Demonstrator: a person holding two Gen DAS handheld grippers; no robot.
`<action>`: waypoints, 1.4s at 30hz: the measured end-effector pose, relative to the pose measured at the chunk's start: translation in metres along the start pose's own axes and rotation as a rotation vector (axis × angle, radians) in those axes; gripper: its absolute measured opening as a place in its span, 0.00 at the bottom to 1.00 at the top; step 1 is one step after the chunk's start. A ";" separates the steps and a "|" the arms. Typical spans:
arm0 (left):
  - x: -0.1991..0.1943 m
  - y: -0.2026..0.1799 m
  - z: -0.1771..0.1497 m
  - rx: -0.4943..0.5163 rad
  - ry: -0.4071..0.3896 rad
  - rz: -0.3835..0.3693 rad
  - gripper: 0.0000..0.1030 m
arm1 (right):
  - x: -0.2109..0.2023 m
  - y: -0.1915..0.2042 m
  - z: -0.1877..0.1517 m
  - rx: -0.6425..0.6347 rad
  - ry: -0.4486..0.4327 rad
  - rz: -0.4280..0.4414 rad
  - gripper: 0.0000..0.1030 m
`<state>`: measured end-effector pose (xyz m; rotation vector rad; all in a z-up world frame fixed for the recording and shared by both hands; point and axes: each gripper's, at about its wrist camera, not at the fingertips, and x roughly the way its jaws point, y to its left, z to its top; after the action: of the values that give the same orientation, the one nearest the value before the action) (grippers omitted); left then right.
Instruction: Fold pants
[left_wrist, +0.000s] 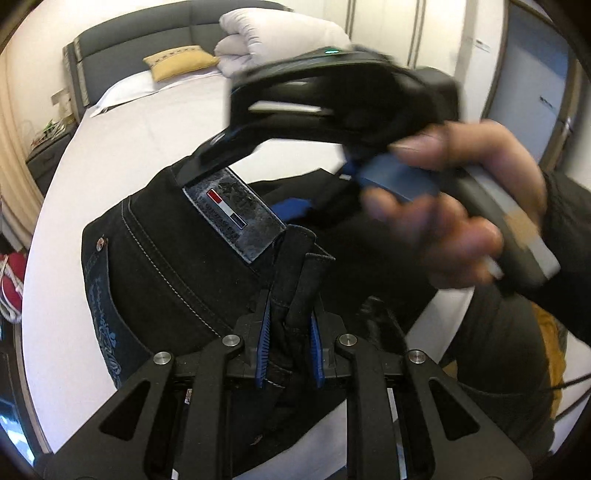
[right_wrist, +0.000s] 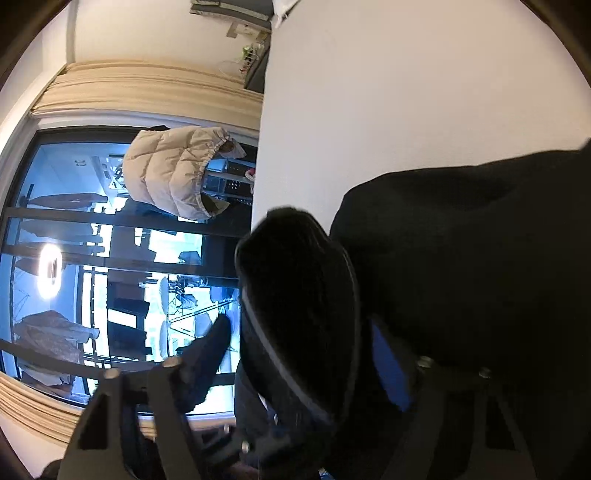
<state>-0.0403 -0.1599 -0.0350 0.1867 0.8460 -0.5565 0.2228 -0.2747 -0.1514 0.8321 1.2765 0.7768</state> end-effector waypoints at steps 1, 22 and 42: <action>0.002 -0.004 -0.001 0.009 0.003 -0.006 0.17 | 0.002 -0.002 0.001 0.000 0.003 -0.016 0.34; 0.072 -0.092 0.059 0.153 0.023 -0.141 0.16 | -0.088 -0.068 0.013 0.018 -0.104 -0.201 0.14; 0.085 -0.098 0.057 0.180 0.089 -0.191 0.19 | -0.118 -0.103 -0.013 0.104 -0.233 -0.146 0.27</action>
<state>-0.0103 -0.2970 -0.0556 0.2990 0.9058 -0.8098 0.1983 -0.4262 -0.1840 0.8753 1.1615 0.4858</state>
